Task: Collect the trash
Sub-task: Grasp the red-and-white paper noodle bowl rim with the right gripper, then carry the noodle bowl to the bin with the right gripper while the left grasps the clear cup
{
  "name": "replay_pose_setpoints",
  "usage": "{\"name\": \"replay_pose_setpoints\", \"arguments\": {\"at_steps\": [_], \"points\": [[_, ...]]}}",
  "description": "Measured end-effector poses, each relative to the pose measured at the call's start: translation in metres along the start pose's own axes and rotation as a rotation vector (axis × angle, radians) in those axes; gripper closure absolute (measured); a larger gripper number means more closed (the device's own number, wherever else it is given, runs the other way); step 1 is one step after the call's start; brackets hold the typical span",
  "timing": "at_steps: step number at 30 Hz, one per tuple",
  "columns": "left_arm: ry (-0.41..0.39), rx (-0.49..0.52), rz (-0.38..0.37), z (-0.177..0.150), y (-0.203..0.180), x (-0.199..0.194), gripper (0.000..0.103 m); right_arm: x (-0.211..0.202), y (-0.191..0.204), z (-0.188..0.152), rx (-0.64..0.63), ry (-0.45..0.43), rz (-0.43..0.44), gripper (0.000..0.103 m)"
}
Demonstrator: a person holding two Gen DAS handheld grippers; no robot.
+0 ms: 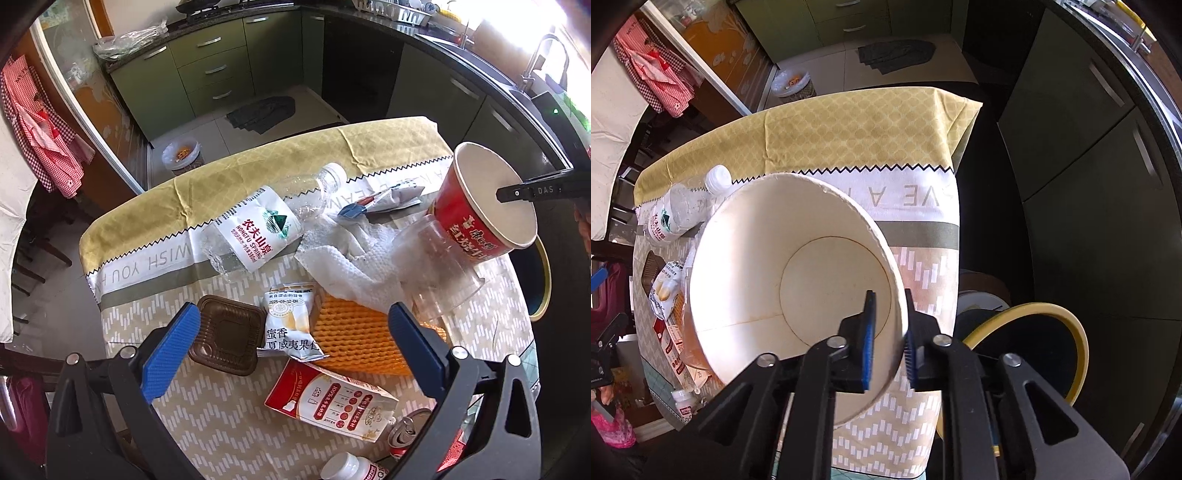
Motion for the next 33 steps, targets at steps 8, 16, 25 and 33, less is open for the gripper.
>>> {"name": "replay_pose_setpoints", "arguments": {"at_steps": [8, 16, 25, 33], "points": [[0.027, 0.047, -0.021, -0.004, -0.026, -0.001, 0.006, -0.005, -0.004, -0.001, 0.006, -0.028, 0.029, 0.098], [-0.018, 0.238, -0.012, -0.016, -0.079, -0.003, 0.006, -0.041, -0.027, -0.016, 0.046, -0.091, 0.089, 0.098], [-0.029, 0.312, 0.014, -0.016, -0.111, 0.019, 0.006, -0.055, -0.089, -0.06, 0.13, -0.11, 0.084, 0.098], [-0.031, 0.335, 0.029, -0.007, -0.134, 0.035, 0.025, -0.045, -0.142, -0.092, 0.219, -0.114, 0.088, 0.098]]}}
Point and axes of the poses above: each gripper's, at about its wrist camera, not at the fingertips, and x roughly the way its jaws point, y to its left, z to its top, the point moved 6 cm from there along x, roughly the way its jaws point, and after that the axes turned 8 degrees about y, right-handed, at the moved point
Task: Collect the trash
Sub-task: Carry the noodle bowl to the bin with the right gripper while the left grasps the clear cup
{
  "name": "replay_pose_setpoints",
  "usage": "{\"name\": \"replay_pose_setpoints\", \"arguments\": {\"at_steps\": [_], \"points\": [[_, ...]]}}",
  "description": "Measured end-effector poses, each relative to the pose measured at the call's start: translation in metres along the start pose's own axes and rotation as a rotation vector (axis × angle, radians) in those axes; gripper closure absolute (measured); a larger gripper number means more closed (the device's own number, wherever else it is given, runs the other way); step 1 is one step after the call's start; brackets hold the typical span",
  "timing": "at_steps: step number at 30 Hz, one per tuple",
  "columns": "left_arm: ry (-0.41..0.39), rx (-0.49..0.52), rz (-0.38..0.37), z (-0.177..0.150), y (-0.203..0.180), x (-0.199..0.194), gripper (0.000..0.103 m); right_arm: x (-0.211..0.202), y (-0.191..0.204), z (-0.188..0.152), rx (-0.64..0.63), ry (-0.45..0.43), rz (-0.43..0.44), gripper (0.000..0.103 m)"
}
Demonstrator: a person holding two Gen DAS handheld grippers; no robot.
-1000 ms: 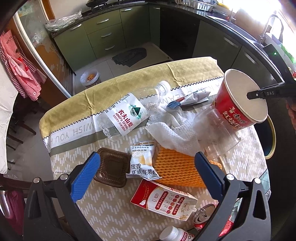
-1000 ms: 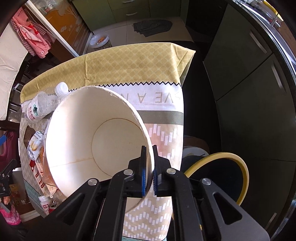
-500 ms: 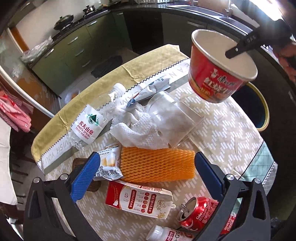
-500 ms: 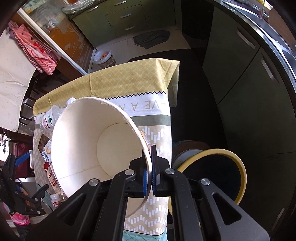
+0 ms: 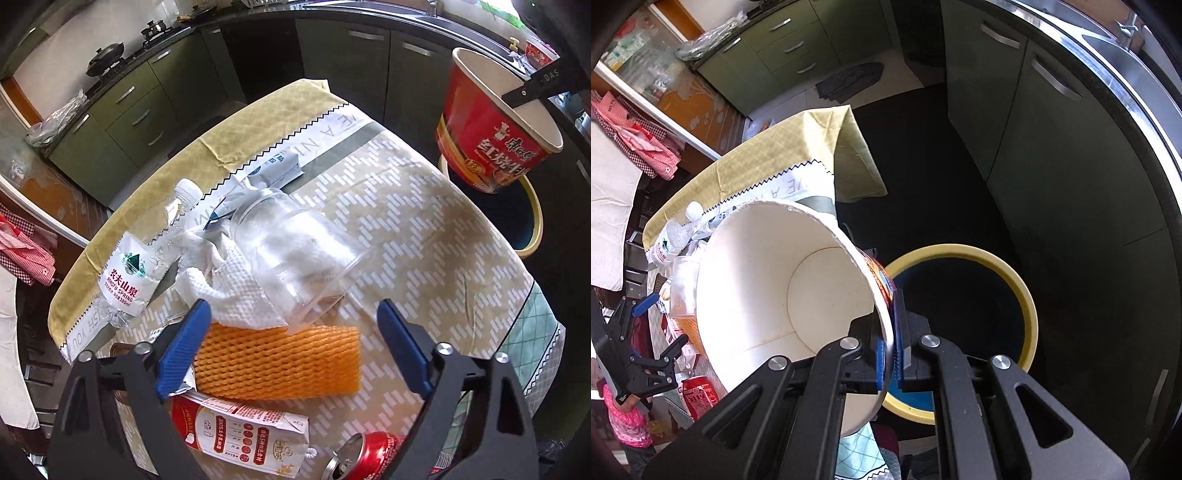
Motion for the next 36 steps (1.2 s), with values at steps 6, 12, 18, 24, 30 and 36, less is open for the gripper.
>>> {"name": "replay_pose_setpoints", "arguments": {"at_steps": [6, 12, 18, 24, 30, 36], "points": [[0.024, -0.036, 0.024, 0.005, 0.007, 0.008, 0.051, 0.009, -0.021, -0.01, 0.026, 0.008, 0.017, 0.098], [0.027, -0.042, 0.059, 0.007, 0.012, 0.01, 0.071, 0.018, -0.038, -0.018, 0.048, 0.014, 0.035, 0.098], [0.0, -0.004, 0.111, 0.008, 0.007, -0.001, 0.055, 0.024, -0.047, -0.024, 0.057, 0.022, 0.046, 0.098], [0.018, 0.043, 0.137, 0.007, -0.001, 0.001, 0.08, 0.022, -0.051, -0.024, 0.061, 0.012, 0.059, 0.098], [-0.01, 0.027, 0.137, 0.009, 0.003, -0.003, 0.098, 0.02, -0.057, -0.029, 0.065, 0.009, 0.058, 0.098], [-0.073, 0.032, 0.138, 0.012, 0.003, -0.026, 0.098, 0.029, -0.075, -0.034, 0.099, 0.03, 0.042, 0.098]]}}
Point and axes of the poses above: each gripper's, at about its wrist camera, not at the fingertips, and x roughly the way its jaws point, y to its left, z to its top, the point moved 6 cm from there along x, roughly the way its jaws point, and after that the axes turned 8 degrees about y, right-handed, at the moved point
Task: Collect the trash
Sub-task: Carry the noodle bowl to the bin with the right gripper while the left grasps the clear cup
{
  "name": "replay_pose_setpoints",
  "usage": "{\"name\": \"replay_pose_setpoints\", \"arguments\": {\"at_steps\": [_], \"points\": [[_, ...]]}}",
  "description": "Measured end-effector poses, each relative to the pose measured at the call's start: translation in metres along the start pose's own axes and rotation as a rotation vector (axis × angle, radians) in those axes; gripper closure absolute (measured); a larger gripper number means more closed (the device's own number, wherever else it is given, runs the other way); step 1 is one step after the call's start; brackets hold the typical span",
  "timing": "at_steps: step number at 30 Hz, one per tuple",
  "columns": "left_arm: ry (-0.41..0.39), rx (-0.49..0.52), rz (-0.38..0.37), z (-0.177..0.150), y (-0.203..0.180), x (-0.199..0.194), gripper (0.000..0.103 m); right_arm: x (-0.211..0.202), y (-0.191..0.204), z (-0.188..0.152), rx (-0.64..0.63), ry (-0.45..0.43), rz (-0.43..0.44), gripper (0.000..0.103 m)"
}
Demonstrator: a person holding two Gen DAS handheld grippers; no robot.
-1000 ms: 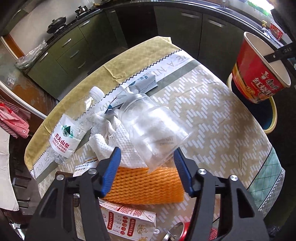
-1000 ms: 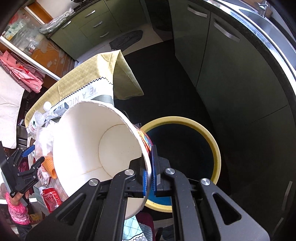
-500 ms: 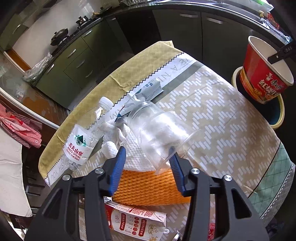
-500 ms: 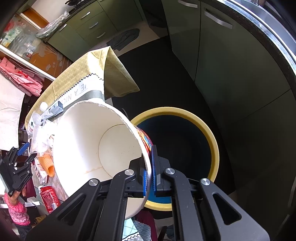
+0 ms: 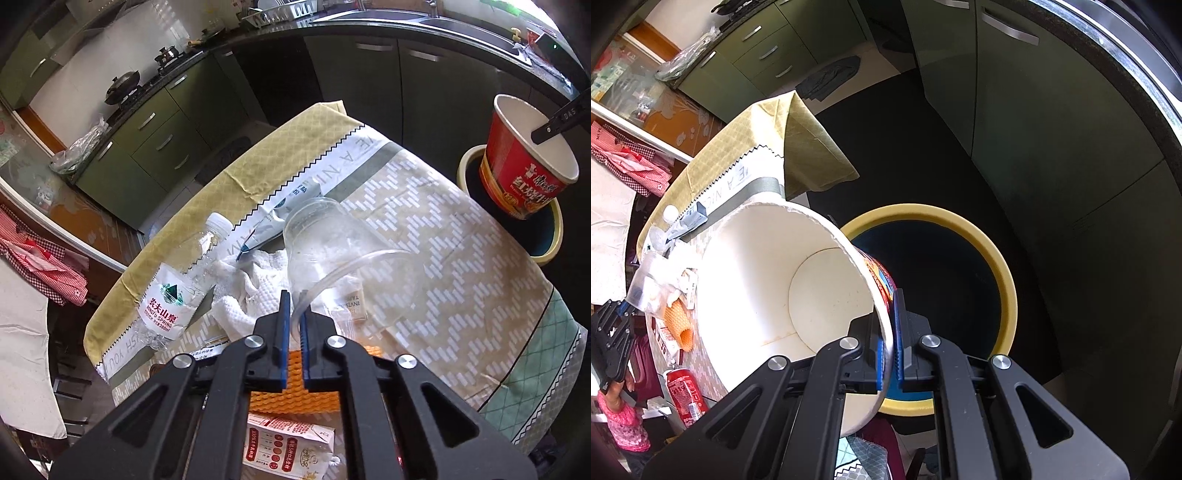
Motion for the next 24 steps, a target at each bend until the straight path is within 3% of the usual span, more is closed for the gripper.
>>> {"name": "replay_pose_setpoints", "arguments": {"at_steps": [11, 16, 24], "points": [[-0.021, 0.011, -0.11, 0.003, -0.022, -0.035, 0.098, 0.074, -0.046, 0.004, 0.087, 0.092, -0.063, 0.096], [-0.02, 0.041, -0.145, 0.005, -0.04, -0.043, 0.098, 0.106, -0.061, 0.008, 0.106, 0.111, -0.078, 0.087], [-0.013, 0.098, -0.186, 0.016, -0.073, -0.048, 0.098, 0.077, -0.054, 0.006, 0.077, 0.024, -0.057, 0.085]]}}
Point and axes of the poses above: each gripper's, at about its wrist camera, not at the fingertips, and x roughly the way its jaws point, y to its left, z to its top, the point moved 6 cm from there along x, roughly the way its jaws point, and after that the axes turned 8 degrees about y, right-handed, at the moved point
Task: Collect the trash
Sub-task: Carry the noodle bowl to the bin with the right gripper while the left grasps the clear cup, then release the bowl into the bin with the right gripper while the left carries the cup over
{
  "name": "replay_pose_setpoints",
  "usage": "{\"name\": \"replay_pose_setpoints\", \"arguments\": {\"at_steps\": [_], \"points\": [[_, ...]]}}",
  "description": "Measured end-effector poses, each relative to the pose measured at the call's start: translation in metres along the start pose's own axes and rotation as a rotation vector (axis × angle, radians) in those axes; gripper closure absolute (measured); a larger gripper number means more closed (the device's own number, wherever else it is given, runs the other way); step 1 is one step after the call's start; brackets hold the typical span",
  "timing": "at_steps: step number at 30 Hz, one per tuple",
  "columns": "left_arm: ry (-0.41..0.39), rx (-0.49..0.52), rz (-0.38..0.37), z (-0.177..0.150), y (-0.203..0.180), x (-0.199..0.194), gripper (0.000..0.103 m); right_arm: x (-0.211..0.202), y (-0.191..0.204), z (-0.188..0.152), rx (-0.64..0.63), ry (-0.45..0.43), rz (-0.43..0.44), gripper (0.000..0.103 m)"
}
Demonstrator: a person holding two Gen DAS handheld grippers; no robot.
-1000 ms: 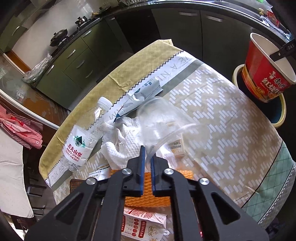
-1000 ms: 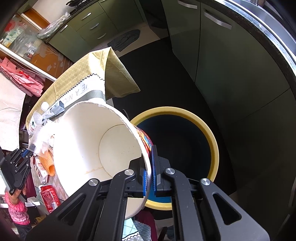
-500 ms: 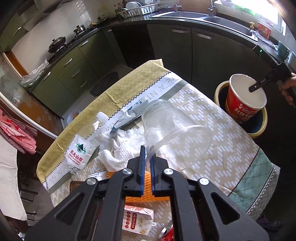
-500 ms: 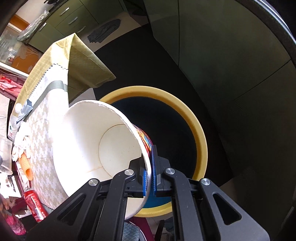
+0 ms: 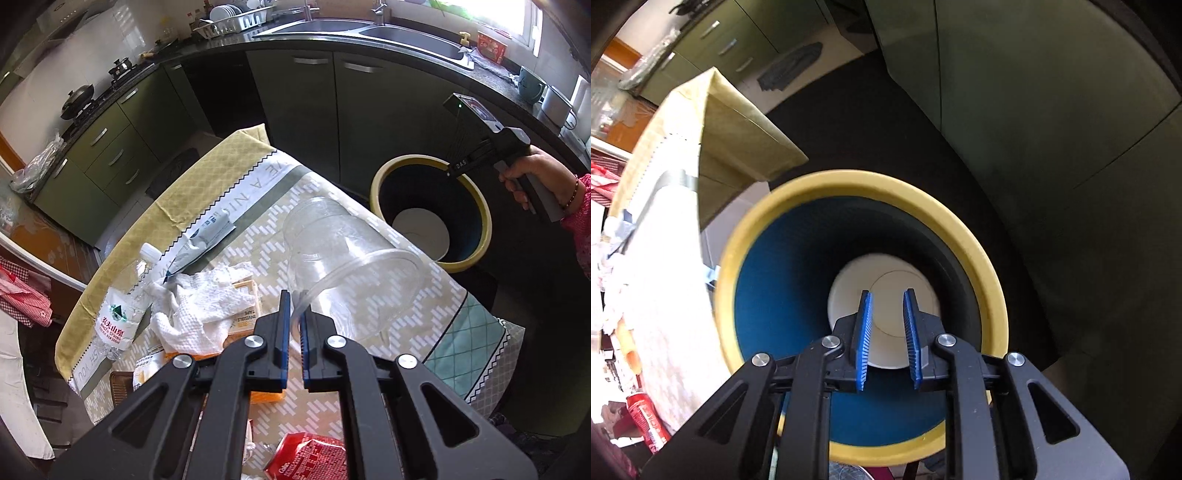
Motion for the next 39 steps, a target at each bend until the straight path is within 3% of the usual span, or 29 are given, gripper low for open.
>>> {"name": "replay_pose_setpoints", "arguments": {"at_steps": [7, 12, 22, 30, 32, 36, 39], "points": [[-0.003, 0.063, -0.079, 0.029, -0.045, 0.003, 0.098, -0.048, 0.014, -0.029, -0.075, -0.086, 0.085, 0.085], [-0.005, 0.137, -0.12, 0.059, -0.091, 0.01, 0.098, -0.082, 0.019, -0.062, -0.108, -0.148, 0.086, 0.085], [0.087, 0.22, -0.154, 0.109, -0.17, 0.075, 0.098, -0.113, 0.005, -0.103, -0.1, -0.2, 0.088, 0.085], [0.138, 0.218, -0.135, 0.127, -0.186, 0.116, 0.097, -0.124, -0.008, -0.115, -0.096, -0.202, 0.086, 0.085], [0.144, 0.218, -0.133, 0.127, -0.188, 0.118, 0.089, -0.122, -0.004, -0.111, -0.096, -0.204, 0.084, 0.085], [0.137, 0.218, -0.149, 0.121, -0.186, 0.109, 0.087, -0.121, 0.001, -0.115, -0.108, -0.202, 0.088, 0.085], [0.097, 0.207, -0.166, 0.113, -0.17, 0.078, 0.086, -0.118, 0.006, -0.118, -0.125, -0.191, 0.096, 0.085]]}}
Point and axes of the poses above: each gripper's, at about its wrist camera, not at the fingertips, and x roughly the way its jaws point, y to its left, z to its top, the point moved 6 cm from there along x, roughly the way its jaws point, and after that the axes turned 8 degrees about y, right-handed, at the moved point
